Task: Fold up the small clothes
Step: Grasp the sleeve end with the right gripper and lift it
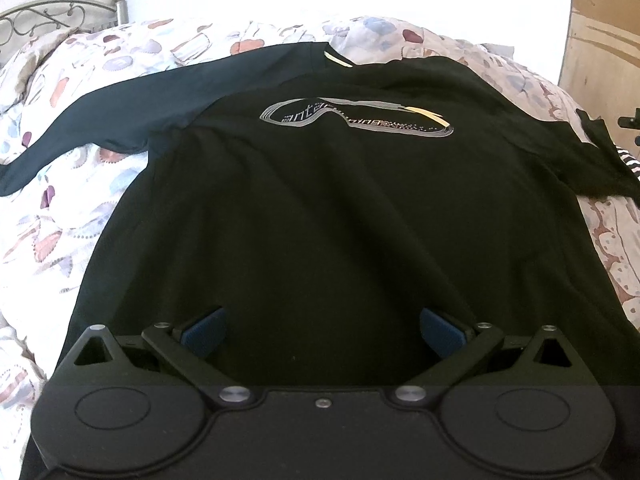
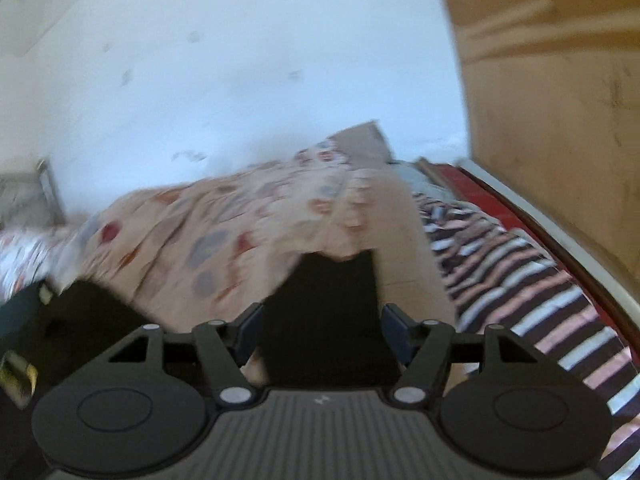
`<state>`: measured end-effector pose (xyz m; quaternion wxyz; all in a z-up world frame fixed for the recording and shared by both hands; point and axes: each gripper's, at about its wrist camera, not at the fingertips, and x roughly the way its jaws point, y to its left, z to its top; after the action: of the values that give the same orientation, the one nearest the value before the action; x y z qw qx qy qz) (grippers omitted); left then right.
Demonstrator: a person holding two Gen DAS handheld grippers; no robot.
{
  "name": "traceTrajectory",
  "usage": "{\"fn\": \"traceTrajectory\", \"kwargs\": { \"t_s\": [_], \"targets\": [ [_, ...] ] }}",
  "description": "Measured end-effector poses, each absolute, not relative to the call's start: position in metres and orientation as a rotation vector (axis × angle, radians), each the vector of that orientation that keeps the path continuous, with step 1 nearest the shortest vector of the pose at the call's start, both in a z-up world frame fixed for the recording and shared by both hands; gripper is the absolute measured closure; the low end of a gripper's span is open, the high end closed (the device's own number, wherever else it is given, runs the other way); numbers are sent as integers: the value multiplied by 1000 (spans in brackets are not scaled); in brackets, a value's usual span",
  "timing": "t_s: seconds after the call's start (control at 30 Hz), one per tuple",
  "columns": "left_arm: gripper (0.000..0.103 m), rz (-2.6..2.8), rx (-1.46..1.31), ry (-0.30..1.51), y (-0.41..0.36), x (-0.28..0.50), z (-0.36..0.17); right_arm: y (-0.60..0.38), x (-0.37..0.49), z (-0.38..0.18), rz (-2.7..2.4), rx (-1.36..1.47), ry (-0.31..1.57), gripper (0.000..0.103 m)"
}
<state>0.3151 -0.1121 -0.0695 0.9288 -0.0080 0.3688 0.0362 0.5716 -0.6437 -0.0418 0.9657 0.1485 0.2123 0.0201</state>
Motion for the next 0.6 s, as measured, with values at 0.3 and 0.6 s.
{"fn": "traceTrajectory", "kwargs": {
  "t_s": [0.3,0.6],
  "targets": [
    [1,81,-11,758,-111,319,-71,-604,633,-41,-19,205,522,22],
    [1,75,-37,759,-105,320,-73,-652,651,-69,-66,327,518,30]
  ]
}}
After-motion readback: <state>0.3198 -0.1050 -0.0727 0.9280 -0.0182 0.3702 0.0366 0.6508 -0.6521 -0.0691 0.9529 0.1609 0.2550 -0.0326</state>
